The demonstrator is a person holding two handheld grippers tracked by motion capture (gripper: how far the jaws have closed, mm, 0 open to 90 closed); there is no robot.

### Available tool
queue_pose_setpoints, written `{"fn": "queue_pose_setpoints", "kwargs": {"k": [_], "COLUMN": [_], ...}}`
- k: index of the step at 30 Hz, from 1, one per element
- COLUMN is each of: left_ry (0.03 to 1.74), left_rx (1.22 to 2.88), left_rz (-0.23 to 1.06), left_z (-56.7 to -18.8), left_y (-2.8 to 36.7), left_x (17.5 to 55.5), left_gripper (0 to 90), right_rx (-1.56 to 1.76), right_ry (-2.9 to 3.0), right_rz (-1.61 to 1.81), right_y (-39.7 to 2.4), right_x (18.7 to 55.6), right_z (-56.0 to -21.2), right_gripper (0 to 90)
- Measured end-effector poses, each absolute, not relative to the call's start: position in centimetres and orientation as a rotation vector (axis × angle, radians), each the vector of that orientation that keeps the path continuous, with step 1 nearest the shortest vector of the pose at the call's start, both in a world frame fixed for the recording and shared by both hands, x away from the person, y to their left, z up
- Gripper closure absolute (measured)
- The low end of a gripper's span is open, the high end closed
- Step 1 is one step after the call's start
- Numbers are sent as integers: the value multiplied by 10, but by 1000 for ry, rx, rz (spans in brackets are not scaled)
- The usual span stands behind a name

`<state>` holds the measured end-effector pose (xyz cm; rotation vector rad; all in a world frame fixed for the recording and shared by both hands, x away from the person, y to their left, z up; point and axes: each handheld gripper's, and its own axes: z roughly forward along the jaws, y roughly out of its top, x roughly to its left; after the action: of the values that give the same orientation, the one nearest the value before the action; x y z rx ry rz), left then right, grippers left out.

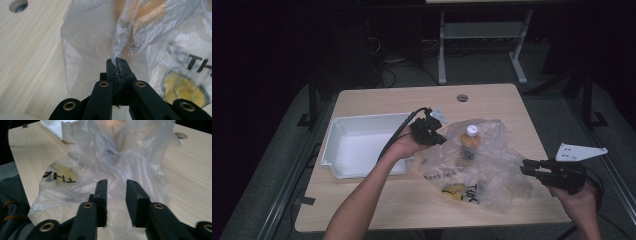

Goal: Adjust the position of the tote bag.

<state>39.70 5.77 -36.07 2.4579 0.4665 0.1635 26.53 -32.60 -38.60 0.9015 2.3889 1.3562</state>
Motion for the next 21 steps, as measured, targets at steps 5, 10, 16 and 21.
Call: {"fn": "queue_pose_setpoints", "kwargs": {"k": [5,10,16,21], "left_ry": [491,509,513,505], "left_rx": [2471,2480,2487,2497], "left_rz": [150,144,134,127], "left_z": [-368,-372,-373,-373], "left_y": [63,66,68,70], "left_x": [399,401,402,405], "left_gripper": [896,896,895,894], "right_rx": [954,954,932,885], "right_ry": [2367,2379,2404,2431], "right_rz": [1332,1319,1328,1322], "right_y": [-327,-322,-312,-301], "right_x": [270,275,287,298], "right_z": [-390,-392,-393,-393], "right_gripper": [533,502,468,456]}}
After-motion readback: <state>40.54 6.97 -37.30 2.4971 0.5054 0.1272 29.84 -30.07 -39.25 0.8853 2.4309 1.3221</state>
